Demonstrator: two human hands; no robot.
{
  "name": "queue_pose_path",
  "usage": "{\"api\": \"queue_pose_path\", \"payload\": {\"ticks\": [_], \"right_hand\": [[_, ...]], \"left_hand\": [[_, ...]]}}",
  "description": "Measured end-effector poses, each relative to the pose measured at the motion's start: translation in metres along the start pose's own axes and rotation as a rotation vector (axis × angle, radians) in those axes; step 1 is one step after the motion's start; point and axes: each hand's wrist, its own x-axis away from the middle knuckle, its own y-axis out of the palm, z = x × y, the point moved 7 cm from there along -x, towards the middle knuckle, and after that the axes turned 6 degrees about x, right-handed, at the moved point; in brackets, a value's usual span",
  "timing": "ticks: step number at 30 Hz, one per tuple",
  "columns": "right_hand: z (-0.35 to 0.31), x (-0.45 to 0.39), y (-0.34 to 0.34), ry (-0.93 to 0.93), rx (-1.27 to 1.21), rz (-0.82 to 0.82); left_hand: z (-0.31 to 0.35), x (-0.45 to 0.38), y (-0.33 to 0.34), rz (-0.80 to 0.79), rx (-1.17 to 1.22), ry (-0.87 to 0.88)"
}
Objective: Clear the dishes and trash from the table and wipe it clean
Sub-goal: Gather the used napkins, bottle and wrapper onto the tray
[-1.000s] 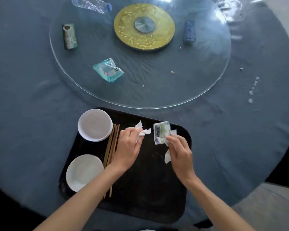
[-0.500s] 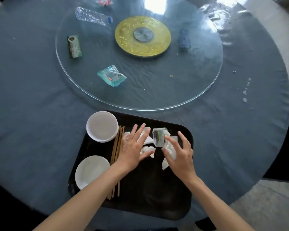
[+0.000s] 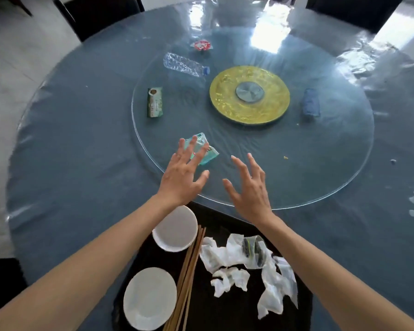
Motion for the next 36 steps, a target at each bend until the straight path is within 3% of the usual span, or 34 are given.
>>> {"api": "queue_pose_path", "payload": {"ticks": [7, 12, 18, 23, 29, 36], "right_hand": [[-0.026, -0.094, 0.080, -0.014, 0.024, -0.169], [-0.037, -0.131, 0.128, 0.034, 0.217, -0.195], [-0.041, -0.149, 0.155, 0.056, 0.356, -0.015], [-0.043, -0.192, 0.148, -0.070, 0.305, 0.082], [-0.041, -0.311, 0.129, -0.183, 0.332, 0.172], [-0.032, -0.450, 0.103, -0.178, 0.348, 0.283]], "left_hand": [[-0.089, -0.056, -0.001, -0.132, -0.139, -0.132], [-0.126, -0.094, 0.013, -0.201, -0.133, -0.058], [-0.155, -0.128, 0.039, -0.265, -0.019, 0.066], [-0.167, -0.180, 0.035, -0.272, -0.007, 0.234], [-0.167, -0.297, -0.001, -0.180, -0.024, 0.345], [-0.167, -0.441, -0.035, -0.099, -0.248, 0.356]]}}
